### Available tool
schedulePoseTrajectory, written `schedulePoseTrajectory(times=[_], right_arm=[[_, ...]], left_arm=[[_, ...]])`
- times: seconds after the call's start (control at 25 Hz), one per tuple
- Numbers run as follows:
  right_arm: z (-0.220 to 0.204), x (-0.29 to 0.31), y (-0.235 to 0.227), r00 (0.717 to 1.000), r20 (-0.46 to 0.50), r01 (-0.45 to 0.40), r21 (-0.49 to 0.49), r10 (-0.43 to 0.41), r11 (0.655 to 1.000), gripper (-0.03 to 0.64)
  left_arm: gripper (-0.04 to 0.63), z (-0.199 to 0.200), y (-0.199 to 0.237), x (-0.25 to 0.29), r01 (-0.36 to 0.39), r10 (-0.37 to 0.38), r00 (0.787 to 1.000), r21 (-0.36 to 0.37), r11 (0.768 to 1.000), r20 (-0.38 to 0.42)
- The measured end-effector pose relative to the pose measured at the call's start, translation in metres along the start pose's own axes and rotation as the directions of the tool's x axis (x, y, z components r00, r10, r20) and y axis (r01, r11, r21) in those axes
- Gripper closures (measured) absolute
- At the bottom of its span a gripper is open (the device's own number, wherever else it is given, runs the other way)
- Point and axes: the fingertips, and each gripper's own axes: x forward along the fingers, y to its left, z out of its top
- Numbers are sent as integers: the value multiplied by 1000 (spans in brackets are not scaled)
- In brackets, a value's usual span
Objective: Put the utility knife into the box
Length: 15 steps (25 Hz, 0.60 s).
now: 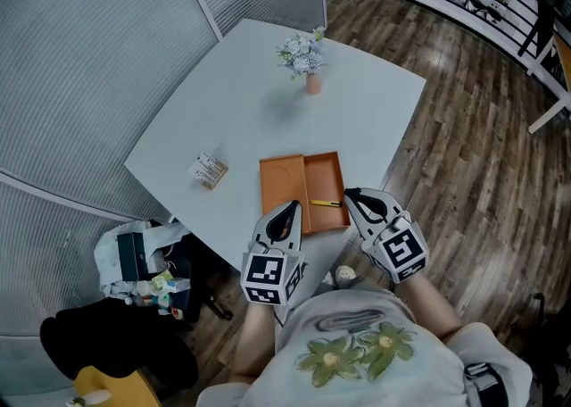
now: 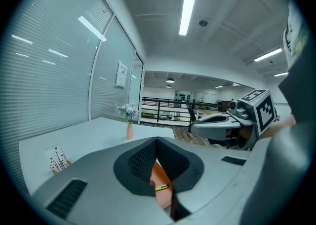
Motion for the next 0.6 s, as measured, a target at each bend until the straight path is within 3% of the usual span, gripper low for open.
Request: schedulePoseTrajectory(times=[0.6], right_arm=[[6,-9,12,1000,27,-8,6,8,1000,615]], left_arm=[[594,-1,-10,-7,3,-3,1000,0,1000,8]])
